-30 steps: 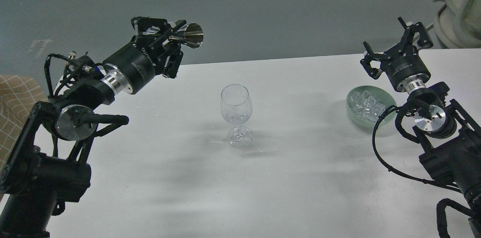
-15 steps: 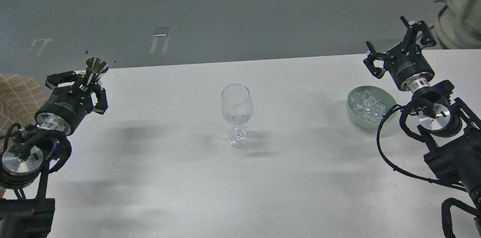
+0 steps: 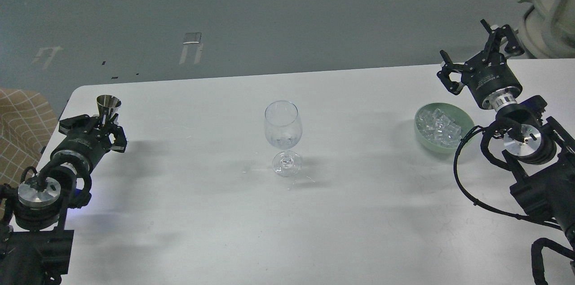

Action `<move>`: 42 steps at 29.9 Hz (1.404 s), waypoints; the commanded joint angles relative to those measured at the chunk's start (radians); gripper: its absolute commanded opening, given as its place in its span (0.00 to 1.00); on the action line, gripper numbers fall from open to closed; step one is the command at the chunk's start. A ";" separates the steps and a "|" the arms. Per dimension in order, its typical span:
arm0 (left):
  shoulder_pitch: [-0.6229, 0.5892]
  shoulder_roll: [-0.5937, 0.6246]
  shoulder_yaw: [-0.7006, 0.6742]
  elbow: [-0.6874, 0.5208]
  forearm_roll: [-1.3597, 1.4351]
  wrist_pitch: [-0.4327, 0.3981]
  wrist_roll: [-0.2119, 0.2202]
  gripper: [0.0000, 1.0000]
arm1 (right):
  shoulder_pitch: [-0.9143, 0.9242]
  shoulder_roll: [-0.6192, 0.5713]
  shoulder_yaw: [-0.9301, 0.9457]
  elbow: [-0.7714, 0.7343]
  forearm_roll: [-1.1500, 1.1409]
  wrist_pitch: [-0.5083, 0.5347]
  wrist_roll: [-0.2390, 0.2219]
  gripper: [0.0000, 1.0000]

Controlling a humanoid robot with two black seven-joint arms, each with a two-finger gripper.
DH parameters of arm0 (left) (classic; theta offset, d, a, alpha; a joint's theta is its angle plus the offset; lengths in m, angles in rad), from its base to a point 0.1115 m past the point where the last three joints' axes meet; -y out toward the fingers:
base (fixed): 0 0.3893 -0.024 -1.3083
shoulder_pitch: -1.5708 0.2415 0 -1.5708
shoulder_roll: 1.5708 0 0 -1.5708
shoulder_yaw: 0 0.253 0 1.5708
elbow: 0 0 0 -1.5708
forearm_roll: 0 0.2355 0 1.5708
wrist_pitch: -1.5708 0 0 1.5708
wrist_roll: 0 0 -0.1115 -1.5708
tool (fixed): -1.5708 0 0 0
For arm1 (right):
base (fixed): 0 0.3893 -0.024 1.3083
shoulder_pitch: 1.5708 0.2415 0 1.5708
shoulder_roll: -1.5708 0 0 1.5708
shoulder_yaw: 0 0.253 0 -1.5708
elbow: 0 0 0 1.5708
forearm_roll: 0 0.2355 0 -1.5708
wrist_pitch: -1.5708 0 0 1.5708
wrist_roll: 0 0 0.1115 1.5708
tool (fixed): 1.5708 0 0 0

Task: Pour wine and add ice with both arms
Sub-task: 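Move the jigger back and lower it onto the table with the left gripper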

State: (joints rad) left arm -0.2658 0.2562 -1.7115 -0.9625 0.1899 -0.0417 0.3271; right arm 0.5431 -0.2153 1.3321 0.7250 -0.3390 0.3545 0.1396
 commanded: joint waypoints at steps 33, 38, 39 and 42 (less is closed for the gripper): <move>-0.016 -0.127 -0.008 0.051 -0.116 -0.152 -0.094 0.27 | -0.008 -0.021 -0.001 0.004 -0.002 -0.011 -0.002 1.00; -0.010 -0.124 -0.008 0.056 -0.115 -0.168 -0.094 0.28 | -0.008 -0.022 -0.001 0.002 -0.002 -0.011 -0.002 1.00; -0.009 -0.124 -0.008 0.056 -0.115 -0.171 -0.094 0.28 | -0.008 -0.022 -0.001 0.002 -0.002 -0.011 -0.002 1.00; -0.009 -0.123 -0.008 0.056 -0.115 -0.179 -0.094 0.28 | -0.008 -0.021 -0.001 0.004 -0.002 -0.011 -0.002 1.00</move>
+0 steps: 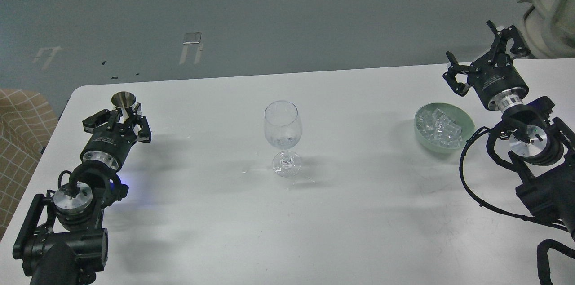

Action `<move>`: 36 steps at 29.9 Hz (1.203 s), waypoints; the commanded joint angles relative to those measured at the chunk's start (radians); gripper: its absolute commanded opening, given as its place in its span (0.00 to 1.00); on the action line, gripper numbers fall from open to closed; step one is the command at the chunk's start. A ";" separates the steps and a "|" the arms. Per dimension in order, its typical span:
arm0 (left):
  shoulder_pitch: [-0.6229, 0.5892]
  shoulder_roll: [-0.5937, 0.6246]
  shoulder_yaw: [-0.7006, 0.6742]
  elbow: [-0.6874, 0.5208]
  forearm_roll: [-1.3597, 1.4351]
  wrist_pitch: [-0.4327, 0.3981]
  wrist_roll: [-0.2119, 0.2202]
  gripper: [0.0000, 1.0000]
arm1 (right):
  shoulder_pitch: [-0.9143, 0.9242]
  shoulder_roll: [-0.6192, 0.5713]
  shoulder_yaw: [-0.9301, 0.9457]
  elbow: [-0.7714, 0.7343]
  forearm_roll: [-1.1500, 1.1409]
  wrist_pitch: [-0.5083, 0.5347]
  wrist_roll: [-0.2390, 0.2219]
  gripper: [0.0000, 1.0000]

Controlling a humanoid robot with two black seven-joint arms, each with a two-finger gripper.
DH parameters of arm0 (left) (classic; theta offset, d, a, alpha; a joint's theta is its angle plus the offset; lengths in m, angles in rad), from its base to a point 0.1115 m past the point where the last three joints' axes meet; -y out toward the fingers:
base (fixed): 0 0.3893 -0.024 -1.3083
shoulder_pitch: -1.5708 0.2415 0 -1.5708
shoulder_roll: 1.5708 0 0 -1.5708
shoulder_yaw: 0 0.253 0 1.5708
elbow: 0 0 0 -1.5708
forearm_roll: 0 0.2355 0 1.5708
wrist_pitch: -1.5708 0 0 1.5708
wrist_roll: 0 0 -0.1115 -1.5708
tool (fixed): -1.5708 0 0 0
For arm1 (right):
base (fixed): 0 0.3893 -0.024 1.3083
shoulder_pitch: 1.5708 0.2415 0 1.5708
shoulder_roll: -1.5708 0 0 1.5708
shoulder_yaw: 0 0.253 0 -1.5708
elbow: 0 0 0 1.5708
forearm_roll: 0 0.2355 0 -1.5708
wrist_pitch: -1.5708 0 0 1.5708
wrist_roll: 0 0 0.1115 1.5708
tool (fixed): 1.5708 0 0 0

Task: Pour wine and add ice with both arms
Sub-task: 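Move the jigger back and lower it onto the table with the left gripper, then open the left gripper, release the jigger, and raise both arms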

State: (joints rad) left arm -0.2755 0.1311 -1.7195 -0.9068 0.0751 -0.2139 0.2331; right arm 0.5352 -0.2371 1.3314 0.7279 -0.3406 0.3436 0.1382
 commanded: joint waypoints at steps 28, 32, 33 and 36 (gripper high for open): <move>0.007 0.001 0.005 -0.007 0.003 -0.007 -0.001 0.51 | -0.008 -0.001 0.000 -0.002 0.000 0.002 0.001 1.00; 0.007 0.001 0.005 -0.006 0.003 -0.006 -0.001 0.59 | -0.012 -0.001 0.000 -0.002 0.000 0.002 0.001 1.00; 0.006 0.001 0.005 -0.006 0.003 -0.006 -0.001 0.63 | -0.012 -0.001 0.000 -0.002 0.000 0.002 0.001 1.00; 0.006 0.001 0.005 -0.006 0.003 -0.004 -0.001 0.68 | -0.012 0.001 0.000 -0.002 0.000 0.002 0.001 1.00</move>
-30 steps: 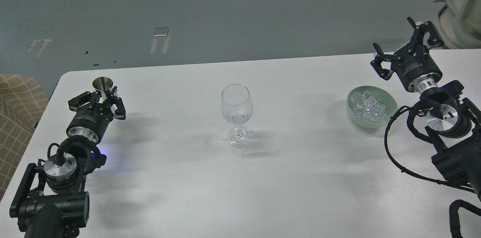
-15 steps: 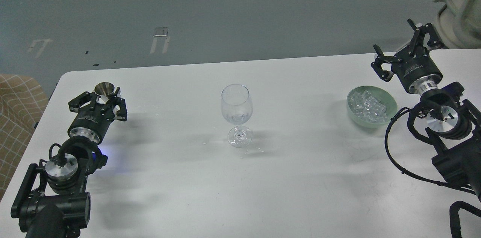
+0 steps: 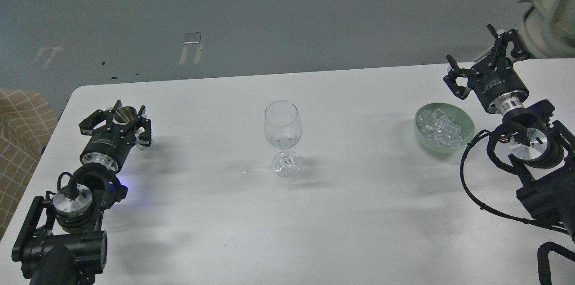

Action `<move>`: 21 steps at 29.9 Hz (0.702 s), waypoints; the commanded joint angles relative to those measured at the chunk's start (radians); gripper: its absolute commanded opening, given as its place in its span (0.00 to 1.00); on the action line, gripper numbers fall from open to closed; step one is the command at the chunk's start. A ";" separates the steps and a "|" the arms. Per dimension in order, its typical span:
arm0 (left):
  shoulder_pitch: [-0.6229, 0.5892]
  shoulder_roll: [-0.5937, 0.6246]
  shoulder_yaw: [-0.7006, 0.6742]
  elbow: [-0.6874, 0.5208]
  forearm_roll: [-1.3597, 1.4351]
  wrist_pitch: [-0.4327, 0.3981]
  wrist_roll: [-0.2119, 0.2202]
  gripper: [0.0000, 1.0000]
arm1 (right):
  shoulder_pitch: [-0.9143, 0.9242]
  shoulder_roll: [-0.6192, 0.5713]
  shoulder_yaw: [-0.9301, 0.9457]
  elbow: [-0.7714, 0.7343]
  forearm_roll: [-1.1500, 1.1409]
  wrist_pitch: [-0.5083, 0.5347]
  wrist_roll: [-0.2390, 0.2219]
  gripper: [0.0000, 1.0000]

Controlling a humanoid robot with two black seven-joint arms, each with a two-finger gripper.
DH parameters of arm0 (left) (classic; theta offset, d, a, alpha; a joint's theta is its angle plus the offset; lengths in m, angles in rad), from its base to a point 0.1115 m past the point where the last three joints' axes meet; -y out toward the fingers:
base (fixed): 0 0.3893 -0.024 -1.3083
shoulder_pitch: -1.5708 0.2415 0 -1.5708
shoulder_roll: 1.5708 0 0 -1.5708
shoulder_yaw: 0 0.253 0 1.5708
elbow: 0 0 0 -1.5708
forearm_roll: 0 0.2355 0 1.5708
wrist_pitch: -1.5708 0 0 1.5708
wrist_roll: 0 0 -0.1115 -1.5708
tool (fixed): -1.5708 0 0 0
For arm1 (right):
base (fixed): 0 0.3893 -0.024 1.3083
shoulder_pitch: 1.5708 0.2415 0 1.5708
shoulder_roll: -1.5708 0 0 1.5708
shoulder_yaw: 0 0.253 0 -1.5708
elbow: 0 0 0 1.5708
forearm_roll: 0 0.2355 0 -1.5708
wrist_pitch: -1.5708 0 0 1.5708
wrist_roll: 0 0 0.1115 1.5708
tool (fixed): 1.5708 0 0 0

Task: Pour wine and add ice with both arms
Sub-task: 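Open the left gripper, release the jigger, and raise both arms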

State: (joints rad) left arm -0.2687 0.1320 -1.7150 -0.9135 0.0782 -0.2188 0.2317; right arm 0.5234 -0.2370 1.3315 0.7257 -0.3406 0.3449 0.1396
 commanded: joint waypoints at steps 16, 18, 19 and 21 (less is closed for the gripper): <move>-0.006 0.012 0.000 -0.044 0.000 0.007 0.011 0.68 | -0.002 0.001 0.000 0.000 0.000 0.003 0.003 1.00; -0.007 0.024 0.000 -0.088 0.000 0.019 0.014 0.74 | -0.003 0.001 0.000 0.000 0.000 0.003 0.003 1.00; -0.007 0.028 0.000 -0.099 0.000 0.024 0.015 0.75 | -0.003 0.001 0.000 0.000 0.000 0.003 0.003 1.00; -0.013 0.043 0.003 -0.128 0.000 0.041 0.017 0.80 | -0.003 0.001 0.000 0.001 0.002 0.003 0.003 1.00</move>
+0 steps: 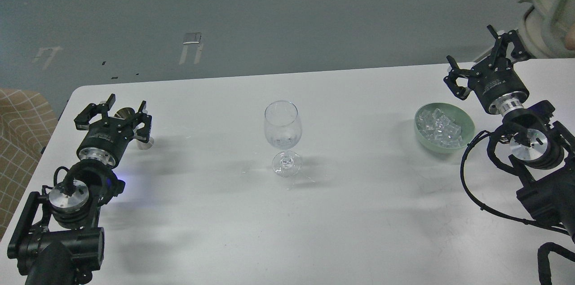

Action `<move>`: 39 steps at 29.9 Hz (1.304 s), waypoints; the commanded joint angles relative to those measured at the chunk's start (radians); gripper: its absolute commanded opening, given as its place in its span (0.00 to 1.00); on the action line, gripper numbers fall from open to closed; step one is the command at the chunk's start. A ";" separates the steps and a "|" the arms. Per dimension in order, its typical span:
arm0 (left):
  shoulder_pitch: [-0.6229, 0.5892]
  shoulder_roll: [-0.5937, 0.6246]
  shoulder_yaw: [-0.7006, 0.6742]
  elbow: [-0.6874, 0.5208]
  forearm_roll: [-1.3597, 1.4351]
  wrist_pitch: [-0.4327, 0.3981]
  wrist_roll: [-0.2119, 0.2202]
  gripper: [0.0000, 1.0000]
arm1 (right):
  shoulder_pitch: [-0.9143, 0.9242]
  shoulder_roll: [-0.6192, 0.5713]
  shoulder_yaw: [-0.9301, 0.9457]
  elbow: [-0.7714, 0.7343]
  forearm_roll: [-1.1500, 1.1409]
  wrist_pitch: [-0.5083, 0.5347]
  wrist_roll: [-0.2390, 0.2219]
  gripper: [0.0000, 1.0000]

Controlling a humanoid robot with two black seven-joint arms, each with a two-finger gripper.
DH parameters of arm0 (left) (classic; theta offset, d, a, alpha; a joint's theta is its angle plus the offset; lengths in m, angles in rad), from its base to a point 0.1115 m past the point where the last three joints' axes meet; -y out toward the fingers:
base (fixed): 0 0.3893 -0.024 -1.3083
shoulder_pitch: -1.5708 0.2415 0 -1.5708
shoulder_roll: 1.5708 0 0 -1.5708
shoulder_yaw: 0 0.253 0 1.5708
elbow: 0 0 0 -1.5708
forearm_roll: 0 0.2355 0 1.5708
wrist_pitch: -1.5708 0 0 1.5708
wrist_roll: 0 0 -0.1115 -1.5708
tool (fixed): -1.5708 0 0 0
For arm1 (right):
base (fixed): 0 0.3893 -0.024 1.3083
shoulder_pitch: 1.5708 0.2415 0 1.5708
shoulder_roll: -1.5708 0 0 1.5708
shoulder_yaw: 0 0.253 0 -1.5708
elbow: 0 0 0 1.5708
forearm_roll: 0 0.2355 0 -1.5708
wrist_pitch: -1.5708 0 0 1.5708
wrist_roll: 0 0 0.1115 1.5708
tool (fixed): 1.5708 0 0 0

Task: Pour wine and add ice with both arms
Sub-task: 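Open the left gripper, release the jigger, and raise both arms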

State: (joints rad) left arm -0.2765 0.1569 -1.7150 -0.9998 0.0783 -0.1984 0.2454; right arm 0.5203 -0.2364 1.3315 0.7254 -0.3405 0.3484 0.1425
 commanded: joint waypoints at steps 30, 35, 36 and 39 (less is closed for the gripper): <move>0.007 0.446 0.184 -0.250 0.176 0.050 0.018 0.98 | 0.213 -0.145 -0.247 0.106 -0.433 -0.002 0.000 1.00; 0.007 0.477 0.166 -0.253 0.156 0.071 0.034 0.98 | 0.253 -0.242 -0.337 0.181 -0.699 -0.002 0.005 1.00; 0.007 0.477 0.163 -0.253 0.156 0.071 0.034 0.98 | 0.260 -0.292 -0.372 0.215 -0.769 -0.002 0.006 1.00; 0.008 0.464 0.138 -0.252 0.153 0.074 0.020 0.98 | 0.271 -0.392 -0.419 0.307 -0.880 -0.002 0.006 1.00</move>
State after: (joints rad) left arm -0.2692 0.6309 -1.5568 -1.2523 0.2353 -0.1280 0.2777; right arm 0.7796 -0.5443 0.9568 0.9559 -1.1179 0.3468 0.1481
